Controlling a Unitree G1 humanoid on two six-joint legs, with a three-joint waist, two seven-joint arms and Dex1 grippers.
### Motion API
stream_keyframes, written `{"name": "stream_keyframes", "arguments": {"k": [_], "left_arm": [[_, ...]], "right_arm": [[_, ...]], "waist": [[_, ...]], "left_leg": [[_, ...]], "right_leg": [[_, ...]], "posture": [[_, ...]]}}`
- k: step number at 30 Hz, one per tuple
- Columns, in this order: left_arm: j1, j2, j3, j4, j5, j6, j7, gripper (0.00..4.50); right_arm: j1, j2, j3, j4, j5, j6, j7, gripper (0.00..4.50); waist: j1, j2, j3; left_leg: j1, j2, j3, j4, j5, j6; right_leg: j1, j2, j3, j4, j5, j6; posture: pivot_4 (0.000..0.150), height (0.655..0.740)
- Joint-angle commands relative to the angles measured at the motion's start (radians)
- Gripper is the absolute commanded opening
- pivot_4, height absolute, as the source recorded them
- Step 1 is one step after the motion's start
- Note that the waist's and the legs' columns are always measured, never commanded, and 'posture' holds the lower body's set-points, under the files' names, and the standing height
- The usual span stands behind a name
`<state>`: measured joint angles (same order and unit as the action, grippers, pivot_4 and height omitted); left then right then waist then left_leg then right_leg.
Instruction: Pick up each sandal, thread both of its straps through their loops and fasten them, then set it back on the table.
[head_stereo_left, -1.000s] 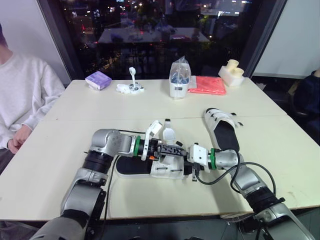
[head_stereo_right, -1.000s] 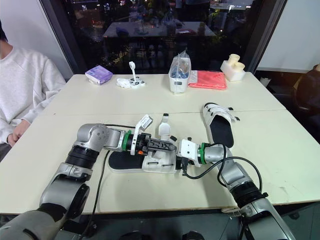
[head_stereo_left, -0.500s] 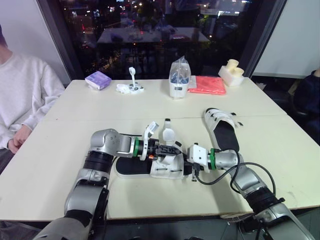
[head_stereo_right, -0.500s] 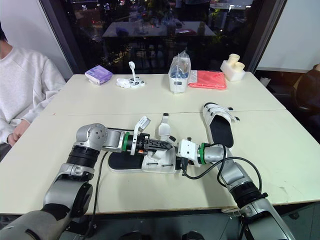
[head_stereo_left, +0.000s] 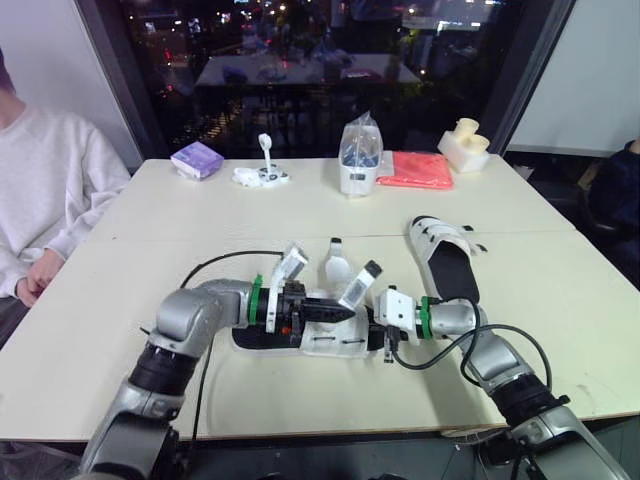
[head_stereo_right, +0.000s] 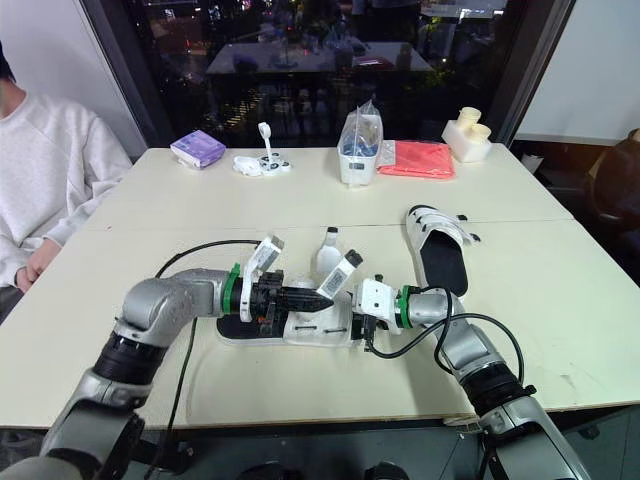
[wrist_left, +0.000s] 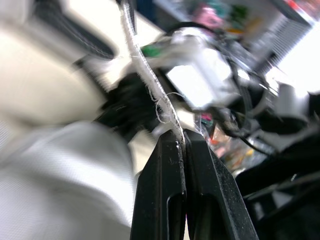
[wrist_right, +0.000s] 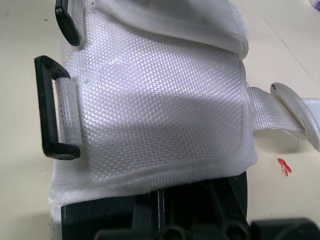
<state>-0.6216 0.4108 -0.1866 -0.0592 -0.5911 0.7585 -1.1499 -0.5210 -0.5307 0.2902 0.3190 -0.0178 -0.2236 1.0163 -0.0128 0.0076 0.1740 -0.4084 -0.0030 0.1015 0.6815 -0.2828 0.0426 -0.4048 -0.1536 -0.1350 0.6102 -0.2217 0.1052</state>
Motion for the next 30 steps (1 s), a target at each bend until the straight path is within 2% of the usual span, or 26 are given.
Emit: {"name": "stream_keyframes", "arguments": {"k": [1,5,8,12,14,15,16,17,22,23,24,25,30], "left_arm": [[0.036,0.007,-0.032,-0.076,0.112,-0.347,-0.1,0.05],[0.087,0.008,-0.097,-0.017,0.298,-0.919,-0.225,0.05],[0.092,0.01,-0.133,0.108,0.369,-1.332,-0.314,0.05],[0.02,0.022,-0.186,0.355,0.464,-1.832,-0.328,0.05],[-0.028,0.026,-0.199,0.487,0.54,-1.995,-0.283,0.05],[-0.045,0.029,-0.2,0.537,0.587,-2.044,-0.253,0.05],[-0.059,0.033,-0.203,0.575,0.623,-2.081,-0.224,0.57],[-0.068,0.039,-0.209,0.602,0.655,-2.112,-0.199,0.84],[-0.075,0.076,-0.216,0.649,0.777,-2.169,-0.065,3.33],[-0.072,0.088,-0.221,0.649,0.784,-2.168,-0.044,3.68],[-0.053,0.118,-0.236,0.625,0.771,-2.154,-0.027,4.22],[-0.035,0.145,-0.249,0.603,0.76,-2.143,-0.01,4.45],[0.063,0.262,-0.252,0.495,0.716,-2.067,0.084,4.45]], "right_arm": [[0.021,-0.01,0.028,0.046,-0.045,0.031,0.008,0.0],[0.022,-0.009,0.033,0.046,-0.044,0.03,0.02,0.0],[0.02,-0.009,0.036,0.047,-0.044,0.029,0.031,0.0],[0.017,-0.009,0.041,0.05,-0.045,0.026,0.044,0.0],[0.014,-0.008,0.044,0.052,-0.047,0.024,0.048,0.0],[0.012,-0.008,0.045,0.054,-0.048,0.023,0.051,0.0],[0.011,-0.007,0.046,0.056,-0.048,0.022,0.053,0.0],[0.009,-0.008,0.048,0.057,-0.048,0.021,0.054,0.0],[0.001,-0.008,0.052,0.068,-0.05,0.015,0.062,0.0],[-0.001,-0.007,0.052,0.072,-0.05,0.014,0.063,0.0],[-0.002,-0.006,0.052,0.075,-0.05,0.011,0.064,0.0],[-0.003,-0.006,0.053,0.078,-0.05,0.009,0.065,0.0],[-0.01,-0.001,0.059,0.097,-0.049,-0.005,0.066,0.0]], "waist": [[0.0,0.0,0.0],[0.002,0.0,0.0],[0.002,0.0,0.0],[0.003,0.0,0.0],[0.002,0.0,0.0],[0.002,0.0,0.0],[0.002,0.0,0.0],[0.001,0.0,0.0],[0.001,0.0,0.0],[0.001,0.0,0.0],[0.001,0.0,0.0],[-0.001,0.0,0.0],[-0.001,0.001,0.0]], "left_leg": [[0.0,0.0,0.0,0.0,0.0,0.0],[0.0,0.0,0.0,-0.001,0.0,0.0],[-0.001,0.0,0.001,-0.002,-0.001,0.001],[-0.001,0.0,0.0,-0.001,-0.004,0.008],[-0.001,0.0,0.001,-0.001,-0.005,0.009],[-0.001,0.0,0.001,-0.001,-0.006,0.011],[-0.001,0.0,0.001,-0.001,-0.006,0.011],[-0.001,0.0,0.001,-0.001,-0.005,0.013],[-0.001,0.0,0.001,-0.001,-0.005,0.016],[-0.001,0.0,0.001,-0.001,-0.005,0.016],[-0.001,0.0,0.001,-0.001,-0.005,0.016],[-0.001,0.0,0.0,-0.001,-0.005,0.016],[-0.001,0.001,0.0,-0.002,-0.006,0.016]], "right_leg": [[0.0,0.0,0.0,0.0,0.0,0.0],[-0.001,-0.001,0.0,0.0,-0.001,-0.001],[-0.002,-0.001,0.0,0.0,-0.001,-0.002],[-0.004,-0.002,-0.001,0.0,-0.001,-0.002],[-0.003,-0.002,-0.002,-0.001,0.0,-0.001],[-0.003,-0.002,-0.002,-0.001,0.0,-0.001],[-0.003,-0.002,-0.003,-0.001,0.001,0.001],[-0.004,-0.002,-0.003,-0.001,0.001,0.001],[-0.003,-0.002,-0.003,-0.001,0.001,0.002],[-0.003,-0.002,-0.003,-0.001,0.001,0.002],[-0.003,-0.002,-0.003,-0.001,0.001,0.002],[-0.003,-0.002,-0.003,-0.001,0.001,0.002],[-0.004,-0.002,-0.004,0.0,0.001,0.002]], "posture": [[0.15,0.74],[0.15,0.74],[0.15,0.74],[0.15,0.74],[0.15,0.74],[0.15,0.74],[0.15,0.74],[0.15,0.74],[0.15,0.74],[0.15,0.74],[0.15,0.74],[0.15,0.74],[0.15,0.74]]}}
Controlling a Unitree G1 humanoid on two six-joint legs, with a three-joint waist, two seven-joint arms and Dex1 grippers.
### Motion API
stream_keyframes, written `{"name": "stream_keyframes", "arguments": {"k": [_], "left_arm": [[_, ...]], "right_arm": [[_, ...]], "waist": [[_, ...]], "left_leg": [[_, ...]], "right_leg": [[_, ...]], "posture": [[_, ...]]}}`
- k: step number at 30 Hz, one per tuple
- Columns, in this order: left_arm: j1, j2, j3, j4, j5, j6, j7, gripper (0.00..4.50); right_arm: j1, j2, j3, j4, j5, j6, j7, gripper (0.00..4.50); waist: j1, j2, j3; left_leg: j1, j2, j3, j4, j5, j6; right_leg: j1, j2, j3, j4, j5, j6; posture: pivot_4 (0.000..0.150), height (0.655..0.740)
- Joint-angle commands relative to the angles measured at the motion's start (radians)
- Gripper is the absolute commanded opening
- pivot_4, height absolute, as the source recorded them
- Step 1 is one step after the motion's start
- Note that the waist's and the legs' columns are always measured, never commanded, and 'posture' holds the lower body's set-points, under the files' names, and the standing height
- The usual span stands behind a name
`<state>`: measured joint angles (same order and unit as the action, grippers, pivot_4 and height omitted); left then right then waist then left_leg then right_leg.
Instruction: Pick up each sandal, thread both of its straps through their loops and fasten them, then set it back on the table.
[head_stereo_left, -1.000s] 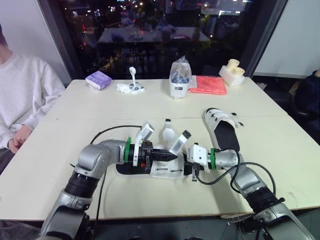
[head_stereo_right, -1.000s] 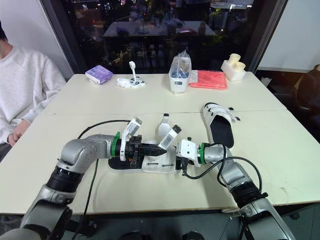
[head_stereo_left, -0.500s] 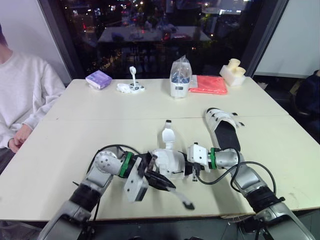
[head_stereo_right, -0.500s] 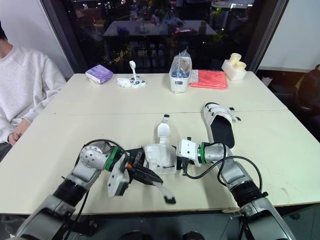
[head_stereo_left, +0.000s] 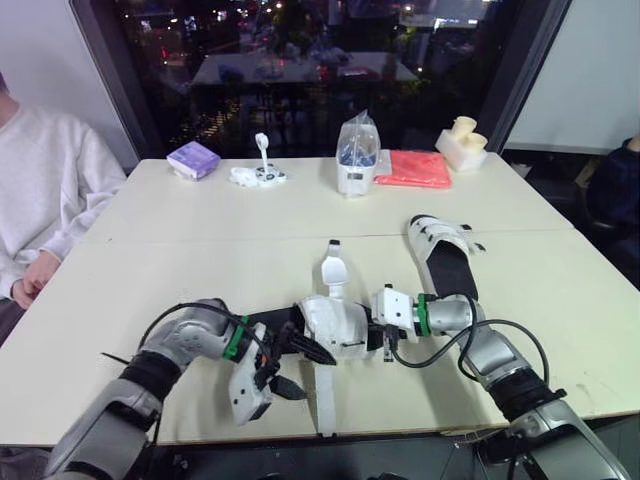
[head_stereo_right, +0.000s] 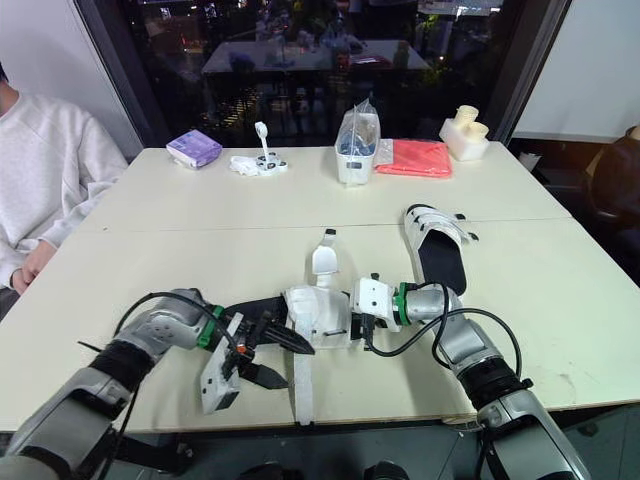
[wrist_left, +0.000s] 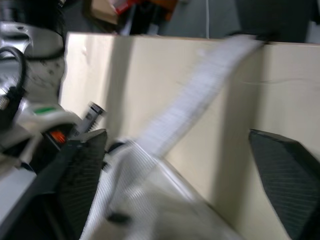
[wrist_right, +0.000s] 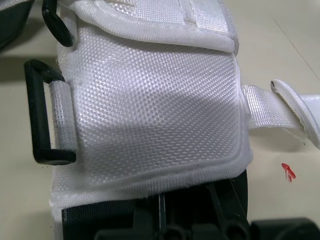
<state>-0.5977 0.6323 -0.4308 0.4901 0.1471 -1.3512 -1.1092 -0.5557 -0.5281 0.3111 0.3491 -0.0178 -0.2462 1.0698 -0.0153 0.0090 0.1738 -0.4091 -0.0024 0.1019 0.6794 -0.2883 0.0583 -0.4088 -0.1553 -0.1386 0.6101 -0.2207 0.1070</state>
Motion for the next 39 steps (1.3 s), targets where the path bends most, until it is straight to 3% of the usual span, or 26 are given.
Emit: {"name": "stream_keyframes", "arguments": {"k": [1,5,9,13,17,20,26,32,35,39], "left_arm": [[0.058,0.055,0.002,-0.076,-0.036,0.068,0.065,4.45],[0.168,0.11,0.026,-0.187,-0.17,0.253,0.116,4.45],[0.296,0.134,0.032,-0.342,-0.376,0.593,0.086,4.45],[0.383,0.155,0.044,-0.52,-0.554,1.009,0.068,4.45],[0.411,0.219,0.021,-0.744,-0.813,1.572,0.061,4.45],[0.383,0.197,0.043,-0.8,-0.92,1.818,0.103,4.45],[0.325,0.098,0.062,-0.799,-0.981,2.115,0.199,4.45],[0.297,-0.002,0.089,-0.774,-0.955,2.201,0.24,4.45],[0.298,-0.028,0.1,-0.767,-0.933,2.207,0.245,3.68],[0.305,-0.042,0.123,-0.769,-0.93,2.22,0.242,1.68]], "right_arm": [[0.023,-0.002,0.038,0.071,-0.05,0.013,0.013,0.0],[0.019,0.007,0.043,0.081,-0.051,0.005,0.014,0.0],[0.017,0.01,0.045,0.088,-0.052,-0.003,0.018,0.0],[0.016,0.011,0.047,0.088,-0.053,-0.003,0.024,0.0],[0.015,0.005,0.048,0.09,-0.057,-0.006,0.027,0.0],[0.016,0.001,0.047,0.09,-0.06,-0.008,0.027,0.0],[0.031,-0.009,0.043,0.069,-0.057,0.001,0.027,0.0],[0.047,-0.012,0.041,0.041,-0.052,0.019,0.024,0.0],[0.053,-0.013,0.04,0.03,-0.051,0.026,0.021,0.0],[0.056,-0.012,0.039,0.023,-0.05,0.032,0.017,0.0]], "waist": [[0.001,0.0,0.0],[0.0,0.0,0.0],[0.001,0.0,0.0],[0.001,0.001,0.0],[0.001,0.001,0.001],[0.002,0.001,0.001],[0.003,0.001,0.001],[0.004,0.0,0.001],[0.004,0.0,0.001],[0.004,0.0,0.001]], "left_leg": [[0.0,0.0,0.0,0.0,0.0,0.0],[0.001,0.0,0.0,0.001,-0.001,-0.002],[0.001,0.001,0.0,0.0,-0.001,-0.001],[0.001,0.001,0.0,0.0,-0.001,-0.002],[0.001,0.001,-0.001,0.0,-0.001,-0.002],[0.001,0.001,-0.001,0.0,-0.001,-0.002],[0.001,0.001,-0.001,0.0,0.003,-0.006],[0.001,0.001,-0.001,0.0,0.004,-0.009],[0.001,0.001,-0.001,0.0,0.004,-0.01],[0.001,0.001,-0.001,0.0,0.003,-0.012]], "right_leg": [[0.0,0.0,0.0,0.0,0.0,0.0],[0.0,0.0,0.0,0.0,0.0,0.0],[0.0,0.0,0.001,0.0,0.0,0.0],[0.0,0.001,0.0,0.001,0.0,0.0],[0.001,0.002,0.0,0.001,-0.001,0.0],[0.001,0.003,0.001,0.001,-0.001,0.001],[0.002,0.005,0.0,0.001,-0.001,0.001],[0.004,0.004,0.0,0.001,-0.001,0.001],[0.003,0.004,0.001,0.001,-0.001,0.001],[0.003,0.003,0.0,0.0,-0.002,0.0]], "posture": [[0.15,0.74],[0.15,0.74],[0.15,0.74],[0.15,0.74],[0.15,0.74],[0.15,0.74],[0.15,0.74],[0.15,0.74],[0.15,0.74],[0.15,0.74]]}}
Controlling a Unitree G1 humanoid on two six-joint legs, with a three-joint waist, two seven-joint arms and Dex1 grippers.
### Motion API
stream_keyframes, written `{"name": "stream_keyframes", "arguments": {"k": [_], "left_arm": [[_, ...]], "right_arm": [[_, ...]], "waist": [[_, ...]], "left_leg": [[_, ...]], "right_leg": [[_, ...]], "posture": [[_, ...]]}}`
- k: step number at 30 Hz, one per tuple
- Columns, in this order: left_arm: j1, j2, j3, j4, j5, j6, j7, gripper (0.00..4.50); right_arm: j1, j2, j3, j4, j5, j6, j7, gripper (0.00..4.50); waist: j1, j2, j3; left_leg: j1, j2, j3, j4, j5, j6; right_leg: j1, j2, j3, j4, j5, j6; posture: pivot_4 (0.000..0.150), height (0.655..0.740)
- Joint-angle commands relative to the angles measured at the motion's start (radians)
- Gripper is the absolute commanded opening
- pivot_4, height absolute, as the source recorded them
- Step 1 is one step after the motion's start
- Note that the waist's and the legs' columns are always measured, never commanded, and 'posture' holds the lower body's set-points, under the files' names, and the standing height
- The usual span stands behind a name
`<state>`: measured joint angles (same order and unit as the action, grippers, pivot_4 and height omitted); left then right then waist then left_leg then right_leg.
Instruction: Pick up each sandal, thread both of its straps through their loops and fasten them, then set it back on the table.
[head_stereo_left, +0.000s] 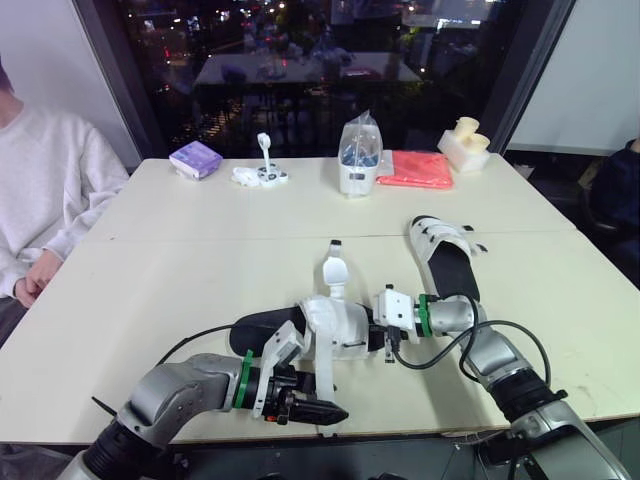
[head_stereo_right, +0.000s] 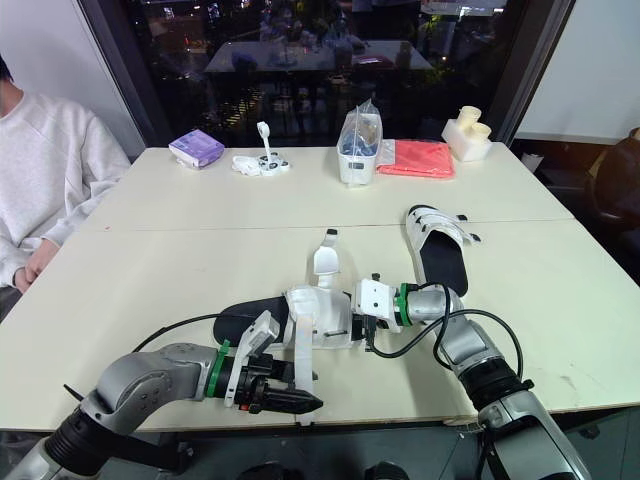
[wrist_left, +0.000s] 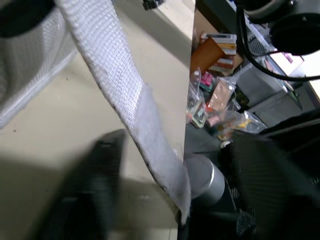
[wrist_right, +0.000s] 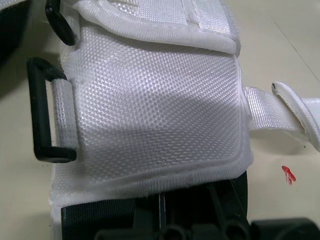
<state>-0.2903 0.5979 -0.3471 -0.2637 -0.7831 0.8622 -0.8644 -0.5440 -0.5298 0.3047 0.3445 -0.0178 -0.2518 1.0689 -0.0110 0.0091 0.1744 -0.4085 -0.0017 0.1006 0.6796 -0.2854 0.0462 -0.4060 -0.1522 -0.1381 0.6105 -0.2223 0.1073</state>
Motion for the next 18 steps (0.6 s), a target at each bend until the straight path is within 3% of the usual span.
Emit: {"name": "stream_keyframes", "arguments": {"k": [1,3,4,10,14,18], "left_arm": [[0.001,-0.011,0.049,-0.018,-0.004,0.014,-0.002,1.21],[0.004,-0.019,0.074,-0.023,-0.022,0.032,0.001,0.19],[0.003,-0.019,0.087,-0.028,-0.031,0.04,-0.006,0.09],[-0.1,-0.012,0.185,0.012,-0.128,0.146,-0.057,0.09],[-0.25,-0.014,0.26,0.136,-0.21,0.236,-0.128,0.09],[-0.364,-0.061,0.266,0.291,-0.156,0.225,-0.123,0.09]], "right_arm": [[0.045,-0.01,0.045,0.026,-0.05,0.04,0.016,0.0],[0.046,-0.009,0.045,0.024,-0.05,0.042,0.013,0.0],[0.047,-0.009,0.044,0.023,-0.05,0.043,0.012,0.0],[0.05,-0.007,0.042,0.023,-0.052,0.043,0.003,0.0],[0.048,-0.007,0.04,0.028,-0.055,0.04,-0.002,0.0],[0.043,-0.005,0.039,0.036,-0.057,0.037,-0.006,0.0]], "waist": [[0.0,0.0,0.0],[0.0,0.0,0.0],[0.0,0.0,0.0],[0.001,-0.001,0.0],[0.0,-0.001,0.0],[0.0,-0.001,0.0]], "left_leg": [[0.0,0.0,0.0,0.0,0.0,0.0],[0.0,0.0,0.0,0.0,0.0,0.0],[0.0,0.0,0.0,0.0,0.0,0.0],[0.0,0.0,-0.001,0.0,0.0,-0.001],[0.0,0.0,-0.001,0.0,0.0,-0.001],[0.0,0.0,-0.001,0.0,0.002,0.001]], "right_leg": [[-0.001,0.0,0.0,0.0,0.0,0.0],[-0.002,0.0,0.0,0.0,0.0,-0.001],[-0.001,0.0,0.0,0.0,0.0,-0.001],[-0.001,0.0,0.0,0.0,0.0,-0.001],[0.0,0.001,-0.001,0.0,0.0,-0.001],[0.003,0.002,-0.001,0.001,-0.001,0.0]], "posture": [[0.15,0.74],[0.15,0.74],[0.15,0.74],[0.15,0.74],[0.15,0.74],[0.15,0.74]]}}
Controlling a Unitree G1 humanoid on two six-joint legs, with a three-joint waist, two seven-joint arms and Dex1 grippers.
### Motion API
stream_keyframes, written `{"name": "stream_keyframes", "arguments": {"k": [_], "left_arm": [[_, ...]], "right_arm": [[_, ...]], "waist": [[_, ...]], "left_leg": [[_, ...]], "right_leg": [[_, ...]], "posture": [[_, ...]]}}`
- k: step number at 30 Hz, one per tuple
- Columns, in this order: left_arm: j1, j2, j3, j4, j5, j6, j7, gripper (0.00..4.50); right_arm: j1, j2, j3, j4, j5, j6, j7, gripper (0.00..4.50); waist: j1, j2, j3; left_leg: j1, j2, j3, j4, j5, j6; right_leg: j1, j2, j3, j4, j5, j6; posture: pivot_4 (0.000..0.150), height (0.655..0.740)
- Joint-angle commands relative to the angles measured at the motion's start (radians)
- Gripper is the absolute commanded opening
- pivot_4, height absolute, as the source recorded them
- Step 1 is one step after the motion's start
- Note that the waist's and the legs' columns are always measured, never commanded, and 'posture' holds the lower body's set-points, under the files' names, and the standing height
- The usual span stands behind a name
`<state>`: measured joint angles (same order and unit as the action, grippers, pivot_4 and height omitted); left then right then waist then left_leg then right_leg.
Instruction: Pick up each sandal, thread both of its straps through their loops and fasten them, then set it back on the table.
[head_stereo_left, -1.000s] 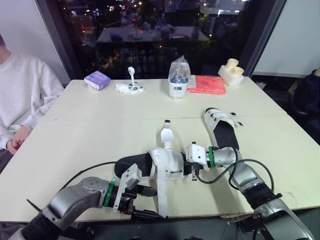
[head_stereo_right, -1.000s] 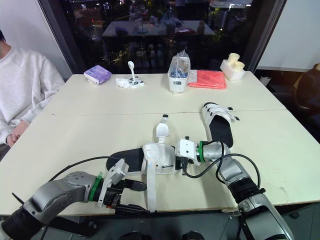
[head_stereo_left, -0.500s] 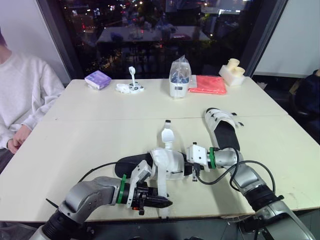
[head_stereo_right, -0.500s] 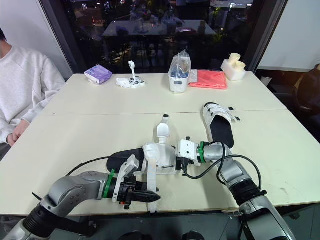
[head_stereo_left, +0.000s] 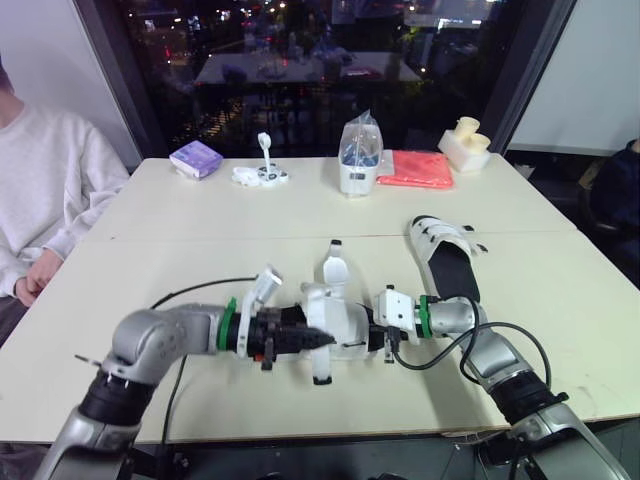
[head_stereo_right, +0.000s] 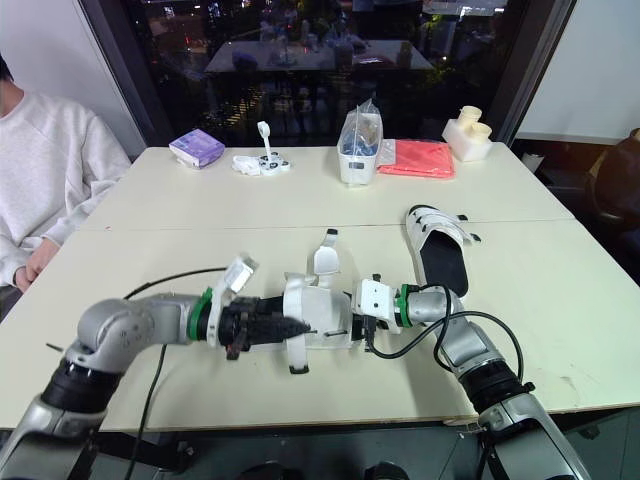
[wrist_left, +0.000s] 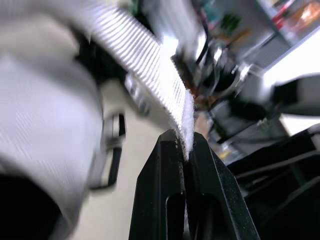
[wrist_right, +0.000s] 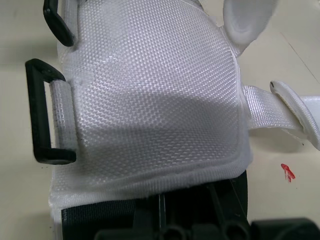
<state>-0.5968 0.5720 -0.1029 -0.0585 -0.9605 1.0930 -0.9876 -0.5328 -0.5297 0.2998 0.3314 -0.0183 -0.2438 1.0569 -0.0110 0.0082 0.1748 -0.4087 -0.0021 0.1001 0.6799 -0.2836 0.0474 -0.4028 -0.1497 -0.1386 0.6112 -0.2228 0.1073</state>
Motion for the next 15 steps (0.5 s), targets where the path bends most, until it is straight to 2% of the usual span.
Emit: {"name": "stream_keyframes", "arguments": {"k": [1,6,15], "left_arm": [[-0.092,-0.058,0.023,0.146,0.038,-0.015,0.006,0.09],[-0.173,-0.123,0.005,0.328,0.117,-0.038,-0.019,0.09],[-0.197,-0.129,-0.004,0.388,0.192,-0.036,-0.114,0.09]], "right_arm": [[0.03,-0.004,0.045,0.052,-0.058,0.028,0.004,0.0],[0.024,-0.001,0.046,0.06,-0.061,0.025,-0.003,0.0],[0.024,-0.002,0.046,0.053,-0.063,0.028,-0.011,0.0]], "waist": [[0.001,0.0,0.0],[-0.004,-0.002,0.0],[-0.003,-0.002,0.001]], "left_leg": [[0.0,0.0,0.0,0.0,0.0,0.0],[0.0,-0.001,0.0,0.0,0.001,0.0],[0.0,0.0,0.0,0.0,0.0,-0.004]], "right_leg": [[0.0,0.0,0.0,0.0,0.0,0.0],[0.001,0.0,0.0,0.0,0.0,0.0],[0.0,0.0,0.0,0.001,0.0,0.001]], "posture": [[0.15,0.74],[0.15,0.74],[0.15,0.74]]}}
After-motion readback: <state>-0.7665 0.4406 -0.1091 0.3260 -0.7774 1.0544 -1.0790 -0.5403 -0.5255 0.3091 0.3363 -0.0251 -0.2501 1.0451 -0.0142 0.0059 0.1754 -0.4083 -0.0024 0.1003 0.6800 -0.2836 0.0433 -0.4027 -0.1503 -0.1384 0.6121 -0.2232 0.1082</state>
